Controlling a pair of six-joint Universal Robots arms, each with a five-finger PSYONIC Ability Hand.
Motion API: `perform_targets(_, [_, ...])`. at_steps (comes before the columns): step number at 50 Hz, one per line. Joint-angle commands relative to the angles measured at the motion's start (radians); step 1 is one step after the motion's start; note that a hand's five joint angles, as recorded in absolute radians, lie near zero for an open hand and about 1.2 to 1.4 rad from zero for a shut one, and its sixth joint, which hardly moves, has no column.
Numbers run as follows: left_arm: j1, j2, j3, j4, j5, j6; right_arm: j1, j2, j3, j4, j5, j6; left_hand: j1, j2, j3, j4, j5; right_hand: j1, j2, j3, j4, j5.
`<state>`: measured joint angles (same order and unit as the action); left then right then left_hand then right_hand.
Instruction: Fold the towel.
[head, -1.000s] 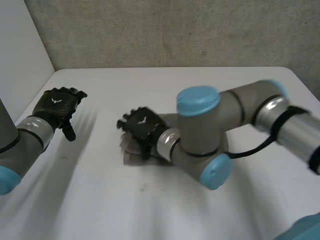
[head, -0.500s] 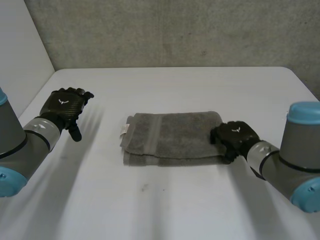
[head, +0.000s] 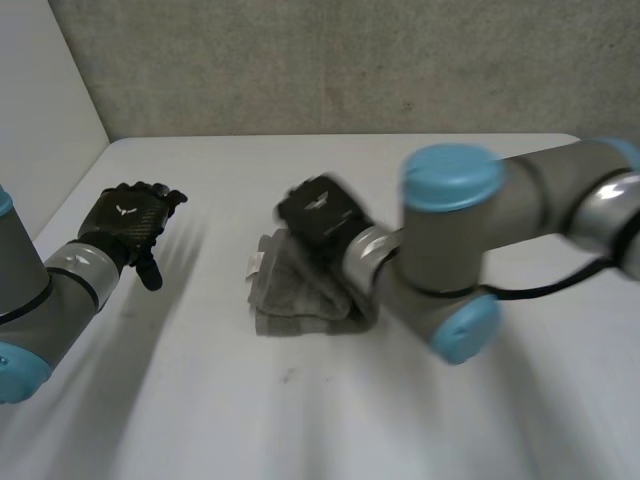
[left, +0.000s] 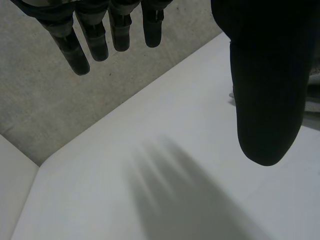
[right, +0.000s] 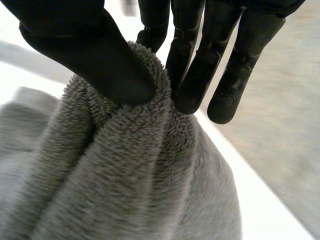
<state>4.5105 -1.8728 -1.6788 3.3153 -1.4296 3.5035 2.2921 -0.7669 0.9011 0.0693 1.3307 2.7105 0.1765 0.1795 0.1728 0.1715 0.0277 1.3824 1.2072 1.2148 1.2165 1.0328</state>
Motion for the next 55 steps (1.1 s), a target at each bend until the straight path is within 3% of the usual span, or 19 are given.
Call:
perform_targets(1, [-0.002,0.006,0.005,-0.002,-0.002,0.0,0.07,0.161,-0.177,0.201,-0.064,-0.137,0.005,0.002,0.008,0.01,-0.021,0.014,0.189,0.181,0.18,0.189])
perform_targets(4, [-0.005,0.014,0.016,-0.002,-0.002,-0.001,0.067,0.149,-0.189,0.221,-0.064,-0.129,0.008,0.005,0.011,0.013,-0.018,0.003,0.178,0.171,0.169,0.178])
perform_targets(6, [-0.011,0.014,0.037,-0.002,-0.003,-0.006,0.055,0.091,-0.177,0.193,-0.059,-0.024,0.013,0.01,0.017,0.019,-0.012,-1.01,-0.835,-0.843,-0.845,-0.835])
perform_targets(7, [-0.011,0.014,0.037,-0.002,-0.003,-0.006,0.055,0.09,-0.177,0.193,-0.059,-0.023,0.014,0.01,0.017,0.019,-0.012,-1.016,-0.84,-0.848,-0.85,-0.84])
perform_targets(8, [-0.022,0.015,0.059,-0.002,-0.006,-0.018,0.034,0.052,-0.159,0.176,-0.054,0.062,0.016,0.013,0.02,0.021,-0.009,-1.208,-1.033,-1.04,-1.042,-1.033])
perform_targets(9, [-0.022,0.015,0.059,-0.002,-0.006,-0.018,0.033,0.052,-0.159,0.176,-0.054,0.063,0.016,0.013,0.02,0.021,-0.009,-1.208,-1.033,-1.04,-1.042,-1.033])
perform_targets(11, [-0.059,0.009,0.114,-0.01,-0.011,-0.061,-0.047,-0.039,-0.064,0.139,-0.033,0.231,0.019,0.016,0.023,0.024,-0.006,-1.208,-1.033,-1.04,-1.042,-1.033])
perform_targets(14, [-0.086,-0.006,0.172,-0.014,-0.012,-0.122,-0.115,-0.128,0.063,0.092,-0.013,0.34,0.022,0.019,0.026,0.027,-0.003,-1.208,-1.033,-1.04,-1.042,-1.033])
perform_targets(17, [-0.103,-0.02,0.2,-0.019,-0.014,-0.153,-0.146,-0.164,0.125,0.067,-0.008,0.373,0.022,0.019,0.026,0.027,-0.003,-1.208,-1.033,-1.04,-1.042,-1.033])
perform_targets(19, [-0.163,-0.07,0.264,-0.042,-0.014,-0.21,-0.199,-0.201,0.221,0.035,-0.002,0.4,0.028,0.025,0.032,0.033,0.002,-1.208,-1.033,-1.04,-1.042,-1.033])
perform_targets(25, [-0.289,-0.215,0.402,-0.132,-0.015,-0.302,-0.244,-0.193,0.279,0.036,0.013,0.451,0.025,0.022,0.029,0.03,0.0,-1.208,-1.033,-1.04,-1.042,-1.033])
perform_targets(30, [-0.335,-0.331,0.468,-0.178,-0.02,-0.345,-0.247,-0.144,0.253,0.047,0.016,0.491,0.025,0.022,0.029,0.03,0.0,-1.208,-1.033,-1.04,-1.042,-1.033])
perform_targets(41, [-0.301,-0.422,0.465,-0.192,-0.173,-0.337,-0.186,0.006,0.086,0.136,0.013,0.483,0.025,0.022,0.029,0.03,0.0,-1.208,-1.033,-1.04,-1.042,-1.033])
perform_targets(47, [-0.269,-0.419,0.396,-0.197,-0.172,-0.324,-0.163,0.094,-0.001,0.182,0.018,0.451,0.025,0.022,0.029,0.03,0.0,-1.208,-1.033,-1.04,-1.042,-1.033])
perform_targets(55, [-0.254,-0.413,0.341,-0.197,-0.169,-0.233,-0.155,0.169,-0.088,0.221,0.094,0.314,0.016,0.013,0.02,0.021,-0.009,-1.208,-1.033,-1.04,-1.042,-1.033])
